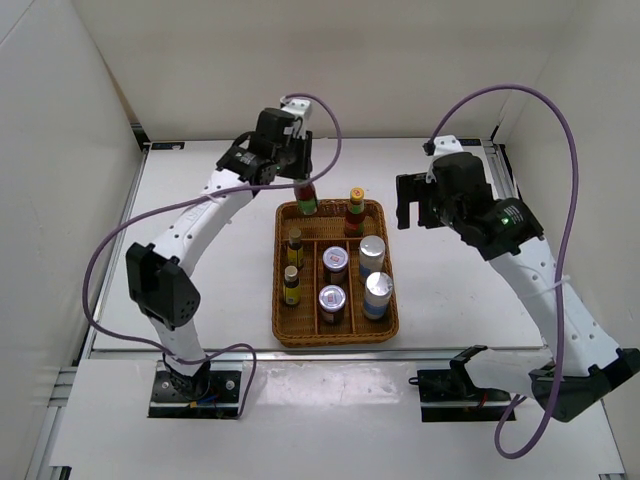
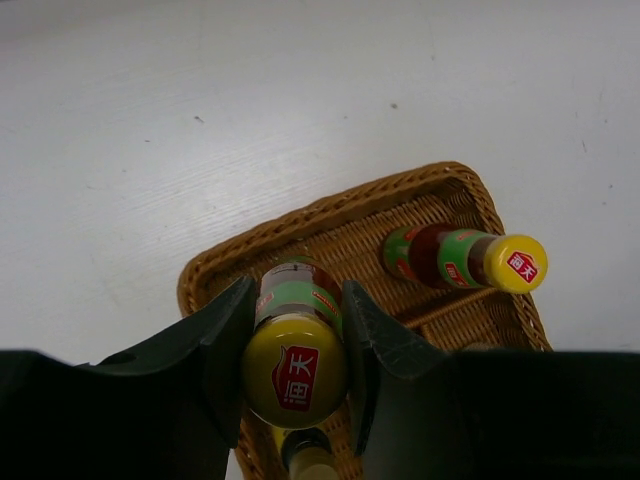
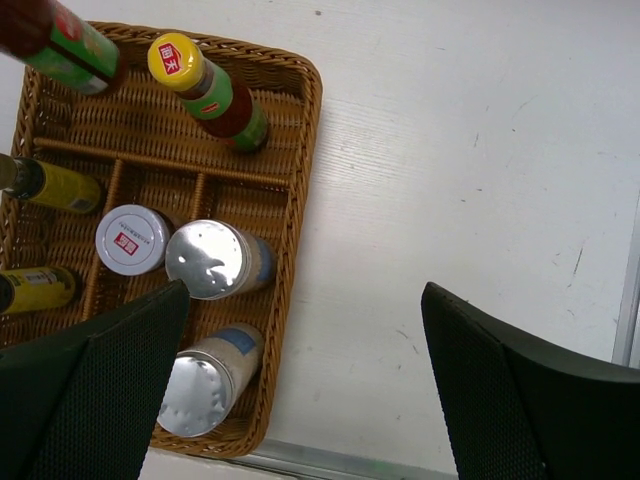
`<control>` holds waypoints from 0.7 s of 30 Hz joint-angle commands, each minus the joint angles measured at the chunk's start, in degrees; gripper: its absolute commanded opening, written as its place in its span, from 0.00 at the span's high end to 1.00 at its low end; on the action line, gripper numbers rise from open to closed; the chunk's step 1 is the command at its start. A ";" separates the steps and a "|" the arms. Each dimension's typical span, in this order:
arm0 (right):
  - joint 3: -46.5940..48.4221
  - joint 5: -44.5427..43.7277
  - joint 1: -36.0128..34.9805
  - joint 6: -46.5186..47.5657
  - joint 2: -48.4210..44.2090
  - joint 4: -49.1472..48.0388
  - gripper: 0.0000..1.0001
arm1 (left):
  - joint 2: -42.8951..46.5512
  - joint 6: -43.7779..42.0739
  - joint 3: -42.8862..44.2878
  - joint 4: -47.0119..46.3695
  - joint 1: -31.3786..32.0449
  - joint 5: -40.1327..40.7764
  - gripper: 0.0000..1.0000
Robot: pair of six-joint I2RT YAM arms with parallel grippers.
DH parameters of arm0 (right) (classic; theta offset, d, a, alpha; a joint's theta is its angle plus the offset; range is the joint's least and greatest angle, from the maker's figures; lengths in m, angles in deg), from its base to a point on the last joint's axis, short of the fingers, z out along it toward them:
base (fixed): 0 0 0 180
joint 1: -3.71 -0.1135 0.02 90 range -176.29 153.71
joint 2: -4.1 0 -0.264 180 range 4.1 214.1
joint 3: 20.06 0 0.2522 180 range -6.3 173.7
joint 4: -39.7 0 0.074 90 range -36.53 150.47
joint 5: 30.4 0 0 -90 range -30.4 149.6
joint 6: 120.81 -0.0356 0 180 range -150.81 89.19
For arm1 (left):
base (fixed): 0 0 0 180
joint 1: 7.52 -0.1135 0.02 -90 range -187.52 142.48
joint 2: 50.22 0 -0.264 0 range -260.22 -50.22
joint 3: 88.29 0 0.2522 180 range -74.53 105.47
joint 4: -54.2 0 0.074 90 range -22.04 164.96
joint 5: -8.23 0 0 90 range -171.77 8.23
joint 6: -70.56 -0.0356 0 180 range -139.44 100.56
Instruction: Organize the condiment bottles
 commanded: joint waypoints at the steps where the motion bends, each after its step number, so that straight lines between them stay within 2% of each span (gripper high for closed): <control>1: -0.51 -1.88 0.13 -1.11 -2.29 -0.60 0.00 | -1.22 -1.03 2.58 -3.35 1.90 1.87 0.76; 9: -1.21 -1.35 0.13 -1.72 -5.27 -0.60 0.00 | -3.60 0.11 -2.85 -6.24 3.13 5.21 0.79; 11: -2.70 -1.35 0.13 -1.72 -5.80 -0.07 0.00 | -3.08 0.11 -4.70 -7.56 3.13 6.44 0.75; 15: -3.50 -1.35 0.13 -1.72 -6.33 -0.07 0.00 | -1.67 0.73 -9.89 -11.70 3.66 7.50 0.55; 16: -3.50 -1.35 0.13 -1.72 -6.33 -0.07 0.00 | -1.67 0.73 -10.42 -11.70 3.66 7.50 0.44; 19: -2.88 -1.35 0.13 -1.72 -5.81 0.46 0.00 | -1.67 0.73 -10.43 -11.70 3.66 7.50 0.30; 20: -2.27 -1.35 0.13 -1.72 -5.81 0.46 0.00 | -0.62 0.73 -10.43 -11.70 3.66 8.98 0.19; 21: -2.27 -1.96 0.13 -2.24 -5.81 0.46 0.00 | 0.00 1.43 -10.43 -11.01 4.18 9.69 0.14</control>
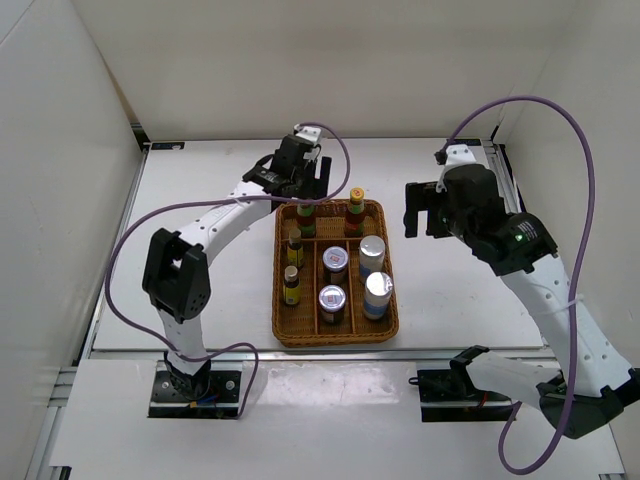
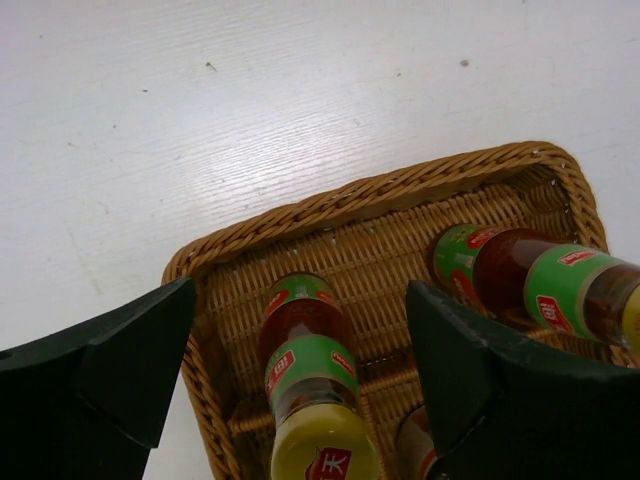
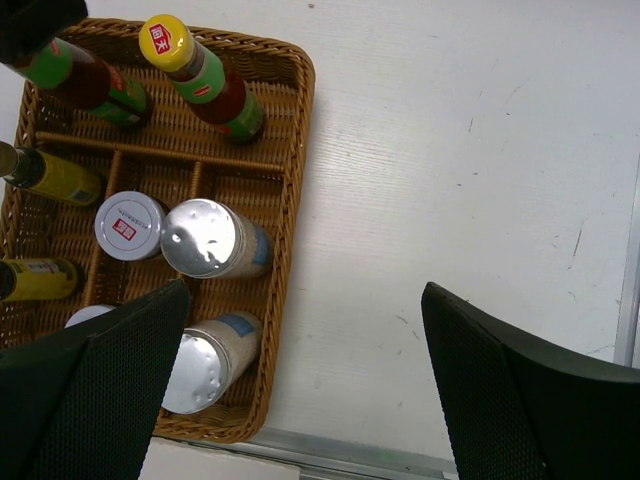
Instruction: Organize the condiment bottles
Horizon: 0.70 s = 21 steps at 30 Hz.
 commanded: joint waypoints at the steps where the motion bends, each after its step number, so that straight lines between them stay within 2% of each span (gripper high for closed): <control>1: 1.21 -1.25 0.13 -0.81 -0.38 -0.29 0.00 | 5.92 1.63 0.41 -1.67 0.71 4.10 0.00; 6: -0.02 -6.34 0.13 -0.28 -0.30 -0.81 0.00 | 12.07 -0.91 5.33 -1.67 0.71 5.87 0.00; 10: 4.70 -7.66 0.74 -0.89 3.74 2.15 0.00 | 18.83 -7.39 5.35 -0.88 0.71 9.11 0.00; 13: 7.35 -8.19 2.41 -1.51 7.95 5.76 0.00 | 27.09 -10.93 0.35 -0.88 0.71 14.89 0.00; 15: 9.20 -7.32 3.81 -2.03 9.45 7.09 0.00 | 34.27 -10.94 -6.59 -0.88 0.71 17.81 0.00; 18: 10.61 -5.48 8.64 -3.79 11.48 9.65 0.00 | 42.11 -10.32 -16.70 -0.88 -0.52 18.17 0.00; 21: 10.09 3.73 15.58 -4.32 11.48 9.12 0.00 | 52.31 -6.21 -25.55 -1.40 -1.57 18.70 0.00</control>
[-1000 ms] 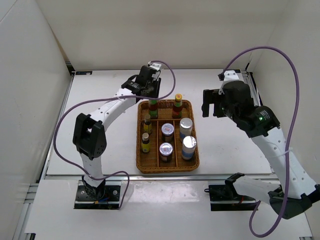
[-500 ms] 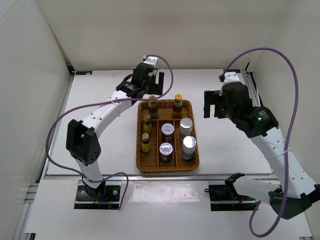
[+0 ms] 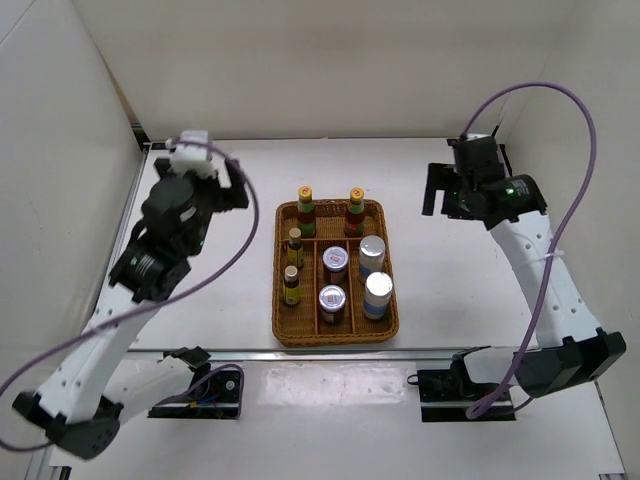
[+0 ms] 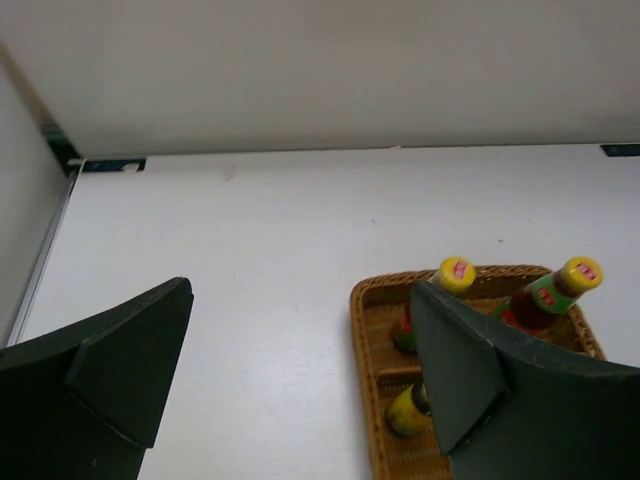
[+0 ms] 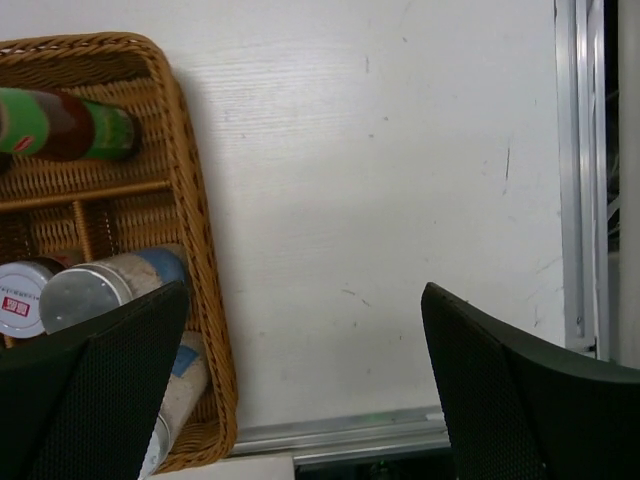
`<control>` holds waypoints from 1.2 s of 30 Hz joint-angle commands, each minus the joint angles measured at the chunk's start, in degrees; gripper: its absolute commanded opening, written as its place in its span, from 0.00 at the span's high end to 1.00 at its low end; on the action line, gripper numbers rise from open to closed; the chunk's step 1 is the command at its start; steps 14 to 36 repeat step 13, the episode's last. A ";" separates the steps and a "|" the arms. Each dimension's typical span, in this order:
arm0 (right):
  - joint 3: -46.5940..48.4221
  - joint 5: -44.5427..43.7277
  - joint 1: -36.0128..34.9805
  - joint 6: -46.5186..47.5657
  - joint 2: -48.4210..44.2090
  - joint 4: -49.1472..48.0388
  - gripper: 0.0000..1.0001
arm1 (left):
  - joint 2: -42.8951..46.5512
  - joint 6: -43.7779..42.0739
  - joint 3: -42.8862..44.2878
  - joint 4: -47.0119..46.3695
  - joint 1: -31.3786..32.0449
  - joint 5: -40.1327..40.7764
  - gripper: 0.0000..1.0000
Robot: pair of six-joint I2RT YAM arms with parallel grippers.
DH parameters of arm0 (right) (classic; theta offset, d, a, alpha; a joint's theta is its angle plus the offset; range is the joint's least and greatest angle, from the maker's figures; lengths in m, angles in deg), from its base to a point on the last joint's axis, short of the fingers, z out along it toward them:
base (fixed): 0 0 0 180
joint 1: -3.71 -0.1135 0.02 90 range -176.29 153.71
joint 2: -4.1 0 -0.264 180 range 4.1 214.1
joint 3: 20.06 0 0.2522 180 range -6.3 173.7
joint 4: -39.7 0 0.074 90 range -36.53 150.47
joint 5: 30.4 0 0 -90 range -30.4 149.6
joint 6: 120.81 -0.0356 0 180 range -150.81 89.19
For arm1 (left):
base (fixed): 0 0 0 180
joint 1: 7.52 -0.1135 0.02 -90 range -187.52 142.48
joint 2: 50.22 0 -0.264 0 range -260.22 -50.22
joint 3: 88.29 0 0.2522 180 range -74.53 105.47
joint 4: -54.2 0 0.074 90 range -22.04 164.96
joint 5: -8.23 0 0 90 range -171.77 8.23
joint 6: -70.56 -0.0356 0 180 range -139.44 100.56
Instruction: Organize the condiment bottles
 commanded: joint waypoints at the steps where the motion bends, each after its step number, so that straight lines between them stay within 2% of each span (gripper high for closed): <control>1: 2.37 8.06 5.37 -1.74 -0.72 1.86 0.00 | 6.29 3.36 -9.02 1.24 -1.61 3.59 0.00; 2: 2.37 12.08 5.37 -0.61 -0.11 1.25 0.00 | 10.67 3.89 -10.87 1.24 -2.49 4.21 0.00; 6: 3.42 17.29 5.37 -2.97 0.60 0.63 0.00 | 17.73 3.89 -21.40 1.24 -3.64 12.36 0.00; 10: 1.85 18.80 5.37 -4.47 -0.01 -3.23 0.00 | 18.27 4.42 -26.16 1.77 -5.48 16.52 0.00; 13: 0.53 18.01 5.37 -4.47 -1.15 -4.38 0.00 | 15.20 6.95 -28.89 0.63 -7.32 18.19 0.00; 36: 0.53 18.01 5.37 -4.47 -1.15 -4.38 0.00 | 15.20 6.95 -28.89 0.63 -7.32 18.19 0.00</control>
